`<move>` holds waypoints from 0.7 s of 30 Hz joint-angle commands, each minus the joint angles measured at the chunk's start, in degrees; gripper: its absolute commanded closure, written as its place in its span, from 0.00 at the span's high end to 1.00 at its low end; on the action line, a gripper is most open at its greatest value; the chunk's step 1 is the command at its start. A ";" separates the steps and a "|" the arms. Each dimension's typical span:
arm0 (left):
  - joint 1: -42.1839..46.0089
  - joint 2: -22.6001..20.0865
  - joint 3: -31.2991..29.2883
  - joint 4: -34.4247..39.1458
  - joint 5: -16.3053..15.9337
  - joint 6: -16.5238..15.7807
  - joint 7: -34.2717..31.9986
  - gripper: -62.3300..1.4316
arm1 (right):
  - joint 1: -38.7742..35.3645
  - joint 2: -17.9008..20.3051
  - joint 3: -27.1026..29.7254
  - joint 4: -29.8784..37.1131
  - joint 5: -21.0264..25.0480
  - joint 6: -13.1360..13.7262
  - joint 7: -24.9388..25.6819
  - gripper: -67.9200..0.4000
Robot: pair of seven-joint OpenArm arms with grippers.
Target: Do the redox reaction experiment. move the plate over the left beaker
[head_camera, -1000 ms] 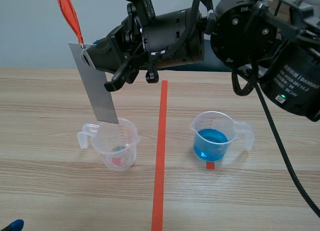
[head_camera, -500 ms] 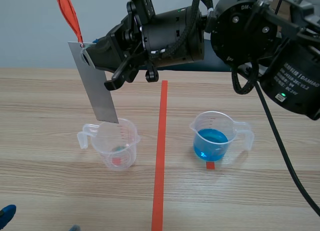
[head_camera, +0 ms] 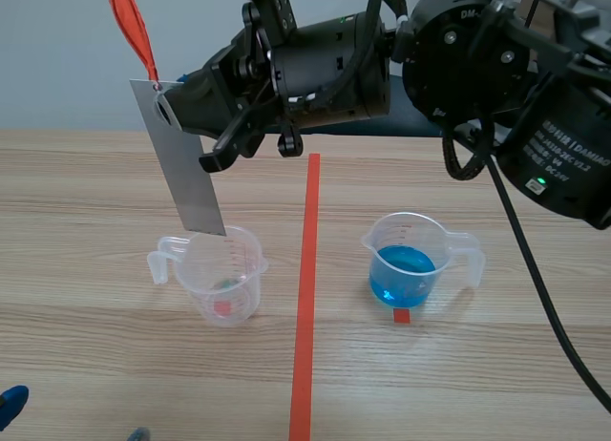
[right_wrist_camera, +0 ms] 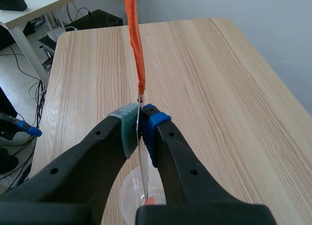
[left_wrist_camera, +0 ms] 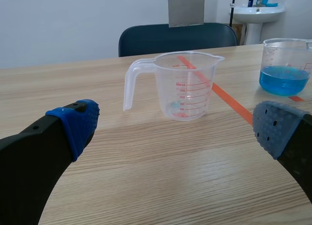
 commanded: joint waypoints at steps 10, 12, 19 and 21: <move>0.24 -0.17 -0.04 1.20 -0.35 -0.35 -0.81 1.00 | 1.49 -0.20 0.79 0.50 0.81 0.00 0.87 0.01; 0.13 -0.17 -0.04 1.20 -0.33 -0.35 -0.85 1.00 | 1.49 -0.20 0.79 0.50 0.81 0.00 0.87 0.01; -0.04 -0.17 -0.04 1.20 1.20 -0.35 -0.96 1.00 | 1.46 -0.20 0.79 0.50 0.81 0.00 0.87 0.01; -0.04 -0.17 -0.04 1.20 1.33 -0.35 -0.96 1.00 | 1.46 -0.20 0.79 0.50 0.81 0.00 0.87 0.01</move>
